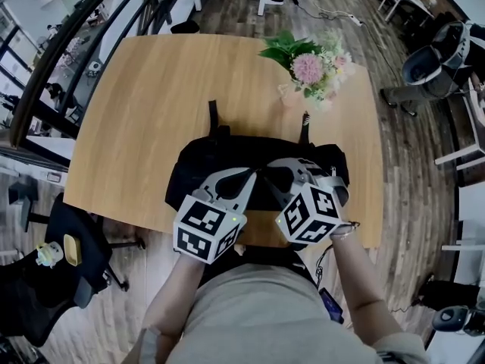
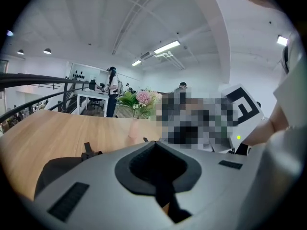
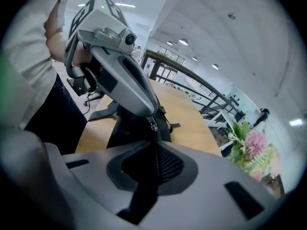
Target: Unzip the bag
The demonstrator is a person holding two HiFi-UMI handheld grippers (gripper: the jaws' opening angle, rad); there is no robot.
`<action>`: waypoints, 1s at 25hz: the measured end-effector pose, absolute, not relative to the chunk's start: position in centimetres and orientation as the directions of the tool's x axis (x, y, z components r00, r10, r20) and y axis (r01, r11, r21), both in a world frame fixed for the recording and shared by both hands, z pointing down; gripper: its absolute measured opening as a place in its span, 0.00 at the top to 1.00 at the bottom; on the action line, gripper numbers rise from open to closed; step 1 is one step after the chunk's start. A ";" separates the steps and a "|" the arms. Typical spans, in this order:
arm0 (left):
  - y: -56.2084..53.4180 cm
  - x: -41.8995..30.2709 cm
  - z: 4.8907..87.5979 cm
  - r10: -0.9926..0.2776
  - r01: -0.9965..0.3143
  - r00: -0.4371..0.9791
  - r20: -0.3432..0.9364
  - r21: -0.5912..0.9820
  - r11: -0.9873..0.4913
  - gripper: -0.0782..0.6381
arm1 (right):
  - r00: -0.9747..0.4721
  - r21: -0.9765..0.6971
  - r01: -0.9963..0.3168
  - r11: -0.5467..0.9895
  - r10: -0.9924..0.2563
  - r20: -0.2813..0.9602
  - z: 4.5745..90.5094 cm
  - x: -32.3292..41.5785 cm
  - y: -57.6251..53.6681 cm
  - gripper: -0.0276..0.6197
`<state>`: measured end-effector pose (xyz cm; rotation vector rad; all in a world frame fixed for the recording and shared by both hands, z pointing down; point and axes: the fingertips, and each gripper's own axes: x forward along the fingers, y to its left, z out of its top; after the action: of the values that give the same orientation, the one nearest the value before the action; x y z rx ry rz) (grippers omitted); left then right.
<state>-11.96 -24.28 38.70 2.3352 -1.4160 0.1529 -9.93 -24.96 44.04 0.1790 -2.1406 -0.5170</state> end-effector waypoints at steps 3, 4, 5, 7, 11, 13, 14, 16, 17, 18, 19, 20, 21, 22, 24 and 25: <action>-24.3 -12.5 39.0 -0.833 -0.876 0.466 0.300 0.288 -0.386 0.87 | -0.590 0.419 0.042 0.907 -0.316 0.743 44.1 -9.9 -25.1 0.91; -24.3 -12.7 39.0 -0.836 -0.878 0.460 0.300 0.294 -0.378 0.87 | -0.593 0.416 0.035 0.909 -0.316 0.740 44.1 -9.8 -25.1 0.91; -24.3 -13.0 39.1 -0.839 -0.879 0.455 0.299 0.301 -0.370 0.87 | -0.596 0.413 0.029 0.910 -0.316 0.739 44.1 -9.7 -25.2 0.91; -24.2 -13.5 39.2 -0.845 -0.883 0.443 0.298 0.310 -0.354 0.87 | -0.599 0.409 0.025 0.912 -0.314 0.737 44.1 -9.7 -25.2 0.91; -23.7 -14.8 39.5 -0.862 -0.896 0.408 0.302 0.314 -0.314 0.87 | -0.602 0.390 0.021 0.921 -0.300 0.740 44.1 -9.5 -25.3 0.91; -23.4 -15.4 39.6 -0.869 -0.901 0.390 0.303 0.320 -0.293 0.87 | -0.602 0.380 0.017 0.925 -0.294 0.742 44.1 -9.4 -25.4 0.91; -23.3 -15.7 39.6 -0.873 -0.904 0.381 0.304 0.320 -0.284 0.87 | -0.602 0.377 0.016 0.926 -0.292 0.743 44.1 -9.3 -25.4 0.91; -23.0 -16.3 39.7 -0.880 -0.908 0.365 0.305 0.323 -0.266 0.87 | -0.604 0.369 0.016 0.929 -0.286 0.744 44.1 -9.2 -25.4 0.91; -22.8 -16.6 39.8 -0.883 -0.910 0.357 0.305 0.325 -0.256 0.87 | -0.604 0.365 0.015 0.931 -0.282 0.745 44.1 -9.2 -25.4 0.91; -22.7 -16.9 39.9 -0.886 -0.913 0.349 0.306 0.326 -0.246 0.87 | -0.605 0.362 0.015 0.932 -0.280 0.746 44.1 -9.2 -25.4 0.92; -22.5 -17.2 40.0 -0.889 -0.915 0.338 0.307 0.327 -0.235 0.87 | -0.604 0.359 0.014 0.933 -0.278 0.747 44.1 -9.2 -25.5 0.92; -22.4 -17.6 40.1 -0.893 -0.919 0.326 0.310 0.326 -0.223 0.87 | -0.602 0.356 0.013 0.934 -0.277 0.749 44.2 -9.3 -25.6 0.92; -22.3 -18.1 40.2 -0.897 -0.923 0.312 0.313 0.324 -0.208 0.87 | -0.600 0.352 0.013 0.936 -0.275 0.751 44.2 -9.3 -25.7 0.92; -22.1 -18.6 40.3 -0.901 -0.927 0.297 0.317 0.322 -0.193 0.87 | -0.600 0.347 0.012 0.938 -0.271 0.753 44.2 -9.3 -25.7 0.92; -21.7 -19.5 40.4 -0.906 -0.930 0.276 0.319 0.326 -0.169 0.87 | -0.601 0.336 0.011 0.942 -0.262 0.755 44.1 -9.3 -25.8 0.92; -21.5 -19.8 40.4 -0.908 -0.930 0.271 0.319 0.329 -0.162 0.87 | -0.601 0.333 0.012 0.943 -0.259 0.756 44.1 -9.2 -25.8 0.92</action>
<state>-19.78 -21.46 40.39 2.0911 -1.6558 0.0650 -9.25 -25.76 44.09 0.1739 -2.1884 -0.3816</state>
